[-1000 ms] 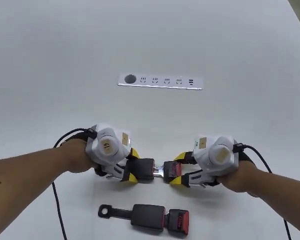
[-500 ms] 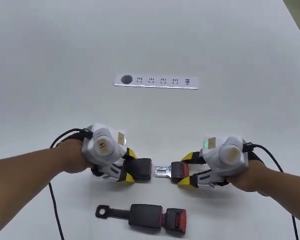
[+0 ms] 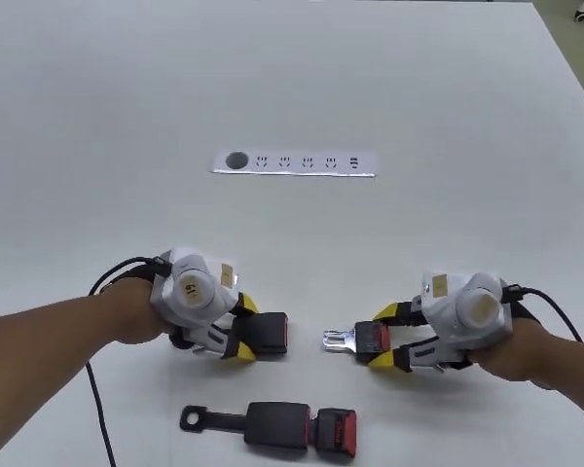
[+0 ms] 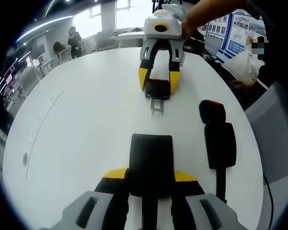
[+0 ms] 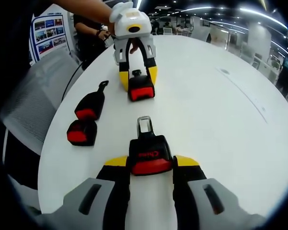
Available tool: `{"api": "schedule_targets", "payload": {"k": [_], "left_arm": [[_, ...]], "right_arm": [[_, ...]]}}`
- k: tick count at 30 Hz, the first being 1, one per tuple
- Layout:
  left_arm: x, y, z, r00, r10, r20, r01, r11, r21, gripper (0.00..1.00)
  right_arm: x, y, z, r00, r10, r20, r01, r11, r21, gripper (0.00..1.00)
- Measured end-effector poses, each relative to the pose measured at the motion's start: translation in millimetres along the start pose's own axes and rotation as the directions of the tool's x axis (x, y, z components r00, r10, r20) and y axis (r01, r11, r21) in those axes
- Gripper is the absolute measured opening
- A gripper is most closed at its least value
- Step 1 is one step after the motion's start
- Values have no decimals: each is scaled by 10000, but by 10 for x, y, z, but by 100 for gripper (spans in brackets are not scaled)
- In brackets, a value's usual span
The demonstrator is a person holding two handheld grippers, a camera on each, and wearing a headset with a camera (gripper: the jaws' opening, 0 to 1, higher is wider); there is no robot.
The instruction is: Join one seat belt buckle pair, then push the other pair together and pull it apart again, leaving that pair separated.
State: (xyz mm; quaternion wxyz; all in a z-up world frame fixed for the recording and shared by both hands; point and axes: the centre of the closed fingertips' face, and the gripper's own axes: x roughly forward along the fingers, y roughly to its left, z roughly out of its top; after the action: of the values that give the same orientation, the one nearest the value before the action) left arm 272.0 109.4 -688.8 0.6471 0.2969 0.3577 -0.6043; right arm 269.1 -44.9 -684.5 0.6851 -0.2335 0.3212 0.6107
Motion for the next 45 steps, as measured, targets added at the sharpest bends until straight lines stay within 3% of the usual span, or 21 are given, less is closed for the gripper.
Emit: {"api": "schedule_targets", "payload": {"k": [15, 25, 38, 40, 42, 45], "left_arm": [[-10, -7, 9, 10000, -31, -70, 32, 10000, 12, 34], [-5, 1, -8, 9999, -35, -117, 35, 10000, 37, 34], [-10, -17, 0, 10000, 86, -37, -86, 10000, 19, 36], [-7, -53, -5, 9999, -71, -89, 72, 10000, 43, 40], [-8, -95, 26, 9998, -181, 19, 181, 9989, -444, 46], [-21, -94, 67, 10000, -14, 18, 14, 9987, -505, 58]], "right_arm": [[-151, -59, -246, 9999, -140, -32, 140, 9996, 254, 32], [-178, -92, -273, 9998, -186, 103, 182, 9992, 369, 33], [-180, -49, -266, 9992, -383, -143, 385, 9992, 130, 34], [-181, -52, -262, 9989, -427, -166, 434, 9983, 398, 37], [-160, -31, -237, 9988, -492, -85, 497, 9961, 727, 49], [-144, -52, -203, 9980, -636, -6, 634, 9940, 886, 59]]}}
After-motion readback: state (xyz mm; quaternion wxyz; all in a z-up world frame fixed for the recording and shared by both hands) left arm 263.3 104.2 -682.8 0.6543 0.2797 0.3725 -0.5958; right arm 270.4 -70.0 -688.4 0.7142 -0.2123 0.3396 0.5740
